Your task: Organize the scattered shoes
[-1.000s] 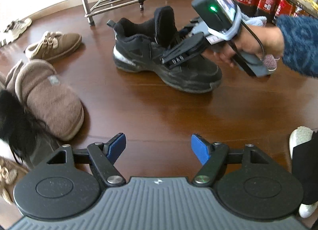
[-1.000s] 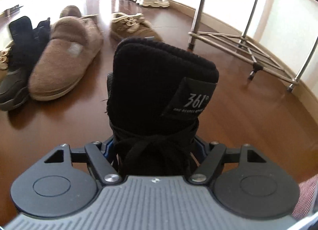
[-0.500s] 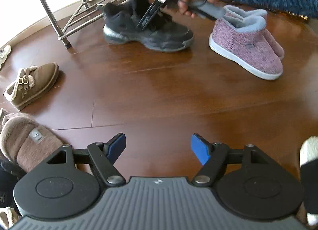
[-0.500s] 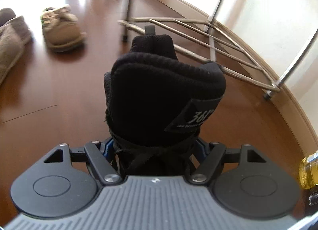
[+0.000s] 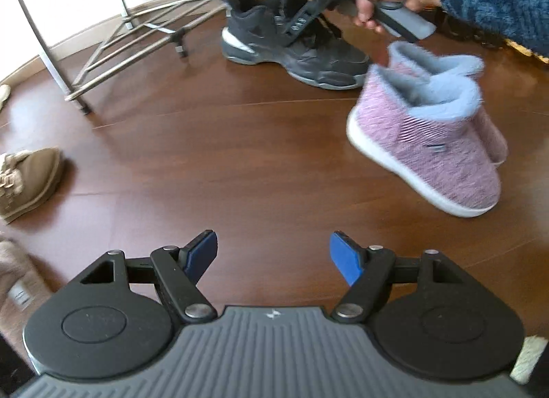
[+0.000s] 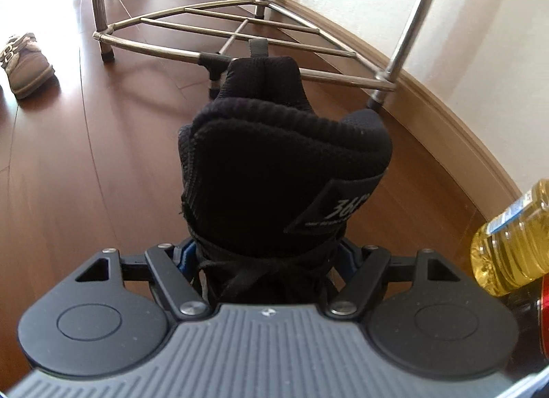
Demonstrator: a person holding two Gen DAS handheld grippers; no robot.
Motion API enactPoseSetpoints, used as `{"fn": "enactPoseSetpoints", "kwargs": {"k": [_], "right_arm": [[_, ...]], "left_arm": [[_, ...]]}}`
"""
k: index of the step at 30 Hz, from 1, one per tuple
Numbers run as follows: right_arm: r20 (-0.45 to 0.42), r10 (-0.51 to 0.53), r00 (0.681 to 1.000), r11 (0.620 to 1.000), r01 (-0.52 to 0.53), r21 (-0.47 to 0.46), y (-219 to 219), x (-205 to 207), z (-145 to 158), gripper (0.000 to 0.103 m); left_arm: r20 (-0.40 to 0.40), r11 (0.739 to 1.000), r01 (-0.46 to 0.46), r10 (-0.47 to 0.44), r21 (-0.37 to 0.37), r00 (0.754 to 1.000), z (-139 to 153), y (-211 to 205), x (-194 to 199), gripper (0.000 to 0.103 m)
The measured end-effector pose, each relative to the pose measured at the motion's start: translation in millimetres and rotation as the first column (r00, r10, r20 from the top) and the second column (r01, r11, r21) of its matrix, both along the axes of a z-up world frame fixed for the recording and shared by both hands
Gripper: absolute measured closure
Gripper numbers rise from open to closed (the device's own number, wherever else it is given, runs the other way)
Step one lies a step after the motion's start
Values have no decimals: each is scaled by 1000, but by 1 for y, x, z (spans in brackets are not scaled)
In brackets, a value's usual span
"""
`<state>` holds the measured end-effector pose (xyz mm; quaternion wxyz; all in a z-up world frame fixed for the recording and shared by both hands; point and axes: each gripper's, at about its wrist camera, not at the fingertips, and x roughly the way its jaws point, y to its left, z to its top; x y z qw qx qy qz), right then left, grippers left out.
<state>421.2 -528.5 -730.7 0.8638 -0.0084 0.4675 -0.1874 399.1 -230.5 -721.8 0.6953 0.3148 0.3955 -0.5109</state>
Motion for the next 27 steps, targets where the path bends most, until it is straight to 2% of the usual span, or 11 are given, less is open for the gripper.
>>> {"fn": "enactPoseSetpoints", "kwargs": {"k": [4,10,16,20,22,23,25,27], "right_arm": [[13,-18,1000,1000,18,0,-6,-4,0,31],[13,-76,997,997,76,-3,-10,-10,1,31],[2,-95,995,995,95,-9,-9,-10,2,24],[15,-71,997,996,72,-45,6,-26,33,23],[22,-68,997,997,68,-23,10,-32,43,23],[-6,-66,998,998,66,1,12,-36,46,25],[-38,-75,996,997,74,-20,15,-37,47,30],[-21,-89,996,995,87,-55,22,-42,58,30]], "left_arm": [[11,999,44,-44,4,999,0,-10,-14,29],[6,999,45,-45,5,999,2,-15,-19,29],[14,998,58,-58,1,998,8,-7,-23,29],[34,998,56,-56,0,998,15,1,-18,29],[29,999,45,-45,7,999,14,6,-14,29],[24,999,38,-39,12,999,14,8,-12,29],[13,999,38,-38,23,999,15,13,-11,29],[15,998,53,-53,40,998,21,29,-10,29]]}}
